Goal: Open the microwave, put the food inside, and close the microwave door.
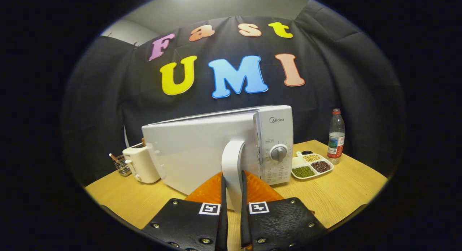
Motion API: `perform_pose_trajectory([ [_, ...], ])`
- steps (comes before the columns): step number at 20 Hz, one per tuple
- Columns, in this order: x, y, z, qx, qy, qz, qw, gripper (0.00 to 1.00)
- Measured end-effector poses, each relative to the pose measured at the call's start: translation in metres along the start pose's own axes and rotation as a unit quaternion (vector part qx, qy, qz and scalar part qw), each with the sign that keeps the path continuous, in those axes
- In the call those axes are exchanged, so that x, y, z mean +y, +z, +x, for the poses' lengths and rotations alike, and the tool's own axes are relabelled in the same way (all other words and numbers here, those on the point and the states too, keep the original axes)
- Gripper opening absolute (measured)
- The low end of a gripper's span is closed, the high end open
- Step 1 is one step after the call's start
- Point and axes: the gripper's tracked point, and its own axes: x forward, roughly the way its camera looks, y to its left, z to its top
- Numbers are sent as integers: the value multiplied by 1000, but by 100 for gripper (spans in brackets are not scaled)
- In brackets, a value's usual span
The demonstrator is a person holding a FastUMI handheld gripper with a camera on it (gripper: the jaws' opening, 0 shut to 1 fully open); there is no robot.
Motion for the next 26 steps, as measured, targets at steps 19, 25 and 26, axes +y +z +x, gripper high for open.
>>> perform_pose_trajectory([
  [19,213,-46,-125,-49,97,-18,994,13],
  [25,266,-54,-136,-76,65,-71,992,13],
  [26,277,-56,-138,-79,66,-76,992,13],
])
